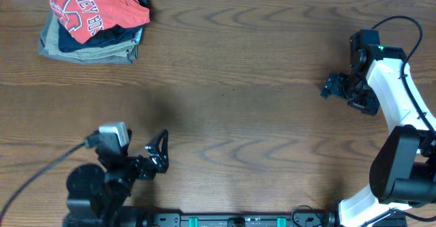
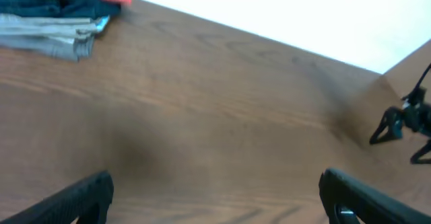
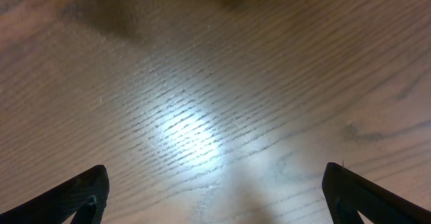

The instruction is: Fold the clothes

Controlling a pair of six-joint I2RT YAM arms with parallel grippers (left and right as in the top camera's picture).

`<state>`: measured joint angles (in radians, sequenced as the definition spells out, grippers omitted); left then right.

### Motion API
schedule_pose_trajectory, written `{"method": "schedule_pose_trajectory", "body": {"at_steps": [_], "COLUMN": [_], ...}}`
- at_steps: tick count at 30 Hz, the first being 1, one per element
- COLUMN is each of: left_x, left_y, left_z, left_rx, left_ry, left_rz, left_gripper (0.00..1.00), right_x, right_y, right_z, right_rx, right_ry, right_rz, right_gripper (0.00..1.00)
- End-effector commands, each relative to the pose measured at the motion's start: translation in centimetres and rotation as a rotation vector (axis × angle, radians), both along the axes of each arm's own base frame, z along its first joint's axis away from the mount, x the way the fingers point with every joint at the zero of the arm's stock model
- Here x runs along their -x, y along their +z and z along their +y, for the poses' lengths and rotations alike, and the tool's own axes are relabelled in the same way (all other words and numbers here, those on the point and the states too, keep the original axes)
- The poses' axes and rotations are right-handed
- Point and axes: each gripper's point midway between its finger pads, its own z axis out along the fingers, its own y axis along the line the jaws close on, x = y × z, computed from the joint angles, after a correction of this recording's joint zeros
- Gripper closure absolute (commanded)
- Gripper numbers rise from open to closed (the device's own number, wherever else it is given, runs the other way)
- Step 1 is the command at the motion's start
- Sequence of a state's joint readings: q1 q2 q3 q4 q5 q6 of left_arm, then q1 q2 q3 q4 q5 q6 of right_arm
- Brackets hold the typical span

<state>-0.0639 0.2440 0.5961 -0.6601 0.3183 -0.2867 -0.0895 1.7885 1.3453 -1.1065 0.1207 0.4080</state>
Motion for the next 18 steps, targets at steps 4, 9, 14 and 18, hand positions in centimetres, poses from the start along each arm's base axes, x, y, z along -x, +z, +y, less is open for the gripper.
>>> {"method": "schedule_pose_trajectory", "body": {"at_steps": [4, 9, 14, 18], "left_x": [-0.8, -2.2, -3.2, -4.3], "left_y": [-1.8, -2.7, -2.8, -2.7], "left_z": [0.9, 2.9, 3.1, 4.4], "left_rx": [-0.030, -0.055, -0.060, -0.083], "left_ry": [0.048, 0.163, 0.178, 0.253], "left_rz": [-0.093, -0.182, -0.284, -0.363], "left_gripper": [0.02, 0.02, 0.02, 0.02], "right_x": [0.0, 0.0, 0.0, 0.0], "right_y": [0.0, 0.0, 0.0, 0.0], "right_z": [-0.1, -0.1, -0.1, -0.1], "right_rx": [0.002, 0.002, 0.002, 0.002], "right_ry": [0.009, 0.010, 0.009, 0.009], "right_rz": [0.003, 0.003, 0.003, 0.003], "right_gripper": [0.01, 0.01, 0.01, 0.01]}}
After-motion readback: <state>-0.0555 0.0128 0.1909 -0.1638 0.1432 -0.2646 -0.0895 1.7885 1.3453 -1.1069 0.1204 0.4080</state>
